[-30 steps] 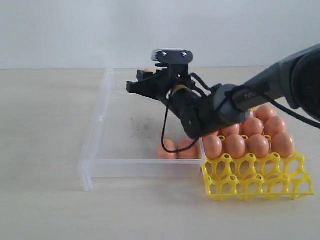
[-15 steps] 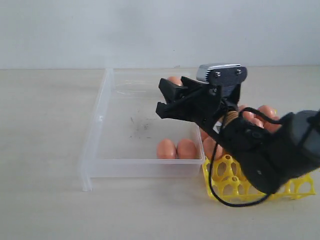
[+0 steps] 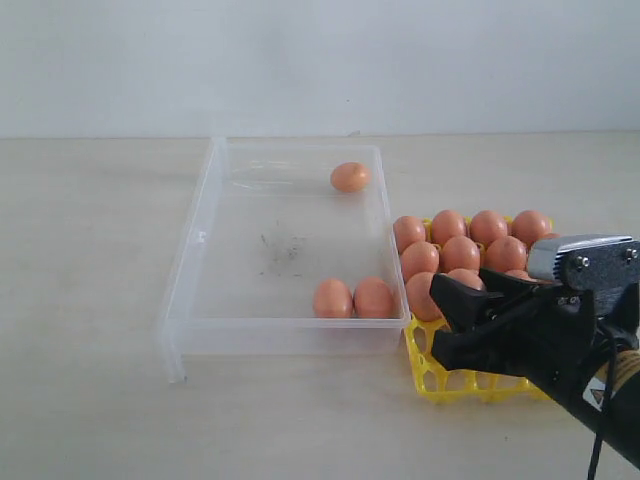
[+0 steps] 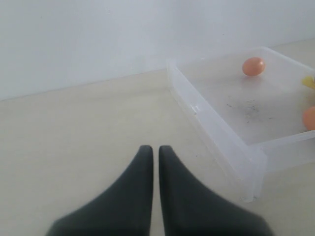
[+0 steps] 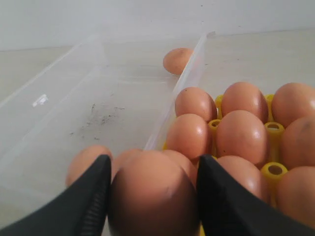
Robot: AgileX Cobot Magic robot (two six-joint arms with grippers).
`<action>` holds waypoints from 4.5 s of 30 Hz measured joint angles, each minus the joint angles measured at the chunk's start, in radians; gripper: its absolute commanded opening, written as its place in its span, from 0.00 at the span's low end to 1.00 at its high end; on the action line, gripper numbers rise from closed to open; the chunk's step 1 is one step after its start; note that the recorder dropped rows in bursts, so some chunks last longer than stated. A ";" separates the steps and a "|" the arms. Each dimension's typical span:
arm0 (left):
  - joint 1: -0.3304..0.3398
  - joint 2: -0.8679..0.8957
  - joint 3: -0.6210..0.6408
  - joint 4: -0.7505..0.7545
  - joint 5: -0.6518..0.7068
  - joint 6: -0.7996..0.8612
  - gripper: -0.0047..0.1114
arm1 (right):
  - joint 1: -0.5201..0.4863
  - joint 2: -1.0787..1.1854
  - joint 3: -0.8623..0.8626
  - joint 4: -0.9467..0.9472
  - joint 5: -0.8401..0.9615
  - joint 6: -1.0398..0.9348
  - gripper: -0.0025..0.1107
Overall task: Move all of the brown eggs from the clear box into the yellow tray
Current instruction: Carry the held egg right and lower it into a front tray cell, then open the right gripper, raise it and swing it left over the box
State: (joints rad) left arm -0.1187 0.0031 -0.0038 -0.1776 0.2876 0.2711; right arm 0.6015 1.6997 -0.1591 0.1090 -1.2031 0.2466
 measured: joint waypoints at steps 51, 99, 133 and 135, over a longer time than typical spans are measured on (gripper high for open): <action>0.000 0.000 0.000 0.000 0.000 0.000 0.07 | 0.000 -0.008 -0.112 -0.047 0.398 -0.070 0.02; 0.000 0.000 0.000 0.000 0.000 0.000 0.07 | -0.001 -0.088 -0.149 0.110 0.421 -0.153 0.55; 0.000 0.000 0.000 0.000 0.000 0.000 0.07 | -0.081 0.477 -1.620 -0.496 1.804 -0.784 0.48; 0.000 0.000 0.000 0.000 0.000 0.000 0.07 | -0.094 0.510 -1.634 -0.483 1.821 -0.859 0.48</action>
State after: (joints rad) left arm -0.1187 0.0031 -0.0038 -0.1776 0.2876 0.2711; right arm 0.5070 2.2095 -1.7929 -0.3736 0.6183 -0.6127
